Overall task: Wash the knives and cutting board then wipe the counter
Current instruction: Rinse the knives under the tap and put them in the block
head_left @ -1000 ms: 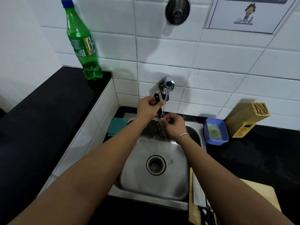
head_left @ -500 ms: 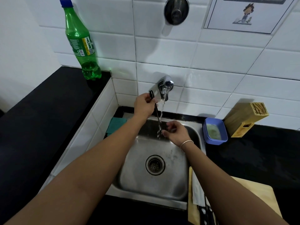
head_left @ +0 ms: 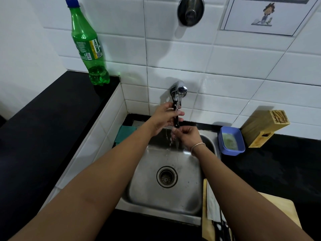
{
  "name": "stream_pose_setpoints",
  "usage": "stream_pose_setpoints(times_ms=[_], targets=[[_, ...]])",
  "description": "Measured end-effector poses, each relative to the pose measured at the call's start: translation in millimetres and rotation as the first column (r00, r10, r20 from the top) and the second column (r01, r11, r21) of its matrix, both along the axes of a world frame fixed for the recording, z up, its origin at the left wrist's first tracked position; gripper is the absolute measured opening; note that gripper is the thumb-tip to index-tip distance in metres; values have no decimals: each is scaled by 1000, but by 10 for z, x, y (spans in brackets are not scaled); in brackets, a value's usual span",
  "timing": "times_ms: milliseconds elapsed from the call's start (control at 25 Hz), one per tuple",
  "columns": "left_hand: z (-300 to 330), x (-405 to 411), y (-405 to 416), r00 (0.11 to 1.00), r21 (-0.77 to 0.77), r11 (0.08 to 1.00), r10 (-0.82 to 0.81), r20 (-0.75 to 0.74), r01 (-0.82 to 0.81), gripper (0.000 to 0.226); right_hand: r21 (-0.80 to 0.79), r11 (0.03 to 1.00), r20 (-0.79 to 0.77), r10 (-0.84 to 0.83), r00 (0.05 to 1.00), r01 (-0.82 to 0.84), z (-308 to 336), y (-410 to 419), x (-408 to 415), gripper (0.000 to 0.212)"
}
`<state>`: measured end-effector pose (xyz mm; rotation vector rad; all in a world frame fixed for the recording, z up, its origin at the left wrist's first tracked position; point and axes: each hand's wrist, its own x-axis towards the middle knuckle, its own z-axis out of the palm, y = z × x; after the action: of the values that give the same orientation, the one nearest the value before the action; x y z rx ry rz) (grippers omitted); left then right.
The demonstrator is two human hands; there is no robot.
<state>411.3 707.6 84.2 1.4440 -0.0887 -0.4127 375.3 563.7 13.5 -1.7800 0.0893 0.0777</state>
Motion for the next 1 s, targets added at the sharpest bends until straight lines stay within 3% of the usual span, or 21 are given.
stream_pose_setpoints(times_ms=[160,240,360,440,560,680,800,880,1000], targets=[[-79,-59,180,995,-196,977,-79,56,89,22,-110,992,50,70,996,-64,99,17,45,39],[-99,-49,234,995,-218,973,-58,80,75,18,-147,987,50,79,996,-70,137,29,78,45],[-79,40,179,974,17,986,161,158,-165,8,-147,989,45,38,998,-31,186,70,114,45],[-77,133,111,913,222,907,290,287,-358,12,-191,981,64,-16,998,28,211,118,117,46],[-89,242,74,888,295,853,340,311,-430,18,-254,955,66,-143,987,156,216,165,102,49],[-131,295,68,878,313,829,384,285,-464,22,-137,981,37,-131,991,135,193,157,52,48],[-142,322,65,852,317,796,439,285,-516,21,27,999,46,-35,998,34,173,136,-8,24],[-143,337,67,839,300,787,475,265,-539,20,47,999,40,1,999,-3,166,89,-42,9],[-141,319,75,834,259,793,515,197,-551,14,72,994,-44,80,996,-77,154,37,-76,22]])
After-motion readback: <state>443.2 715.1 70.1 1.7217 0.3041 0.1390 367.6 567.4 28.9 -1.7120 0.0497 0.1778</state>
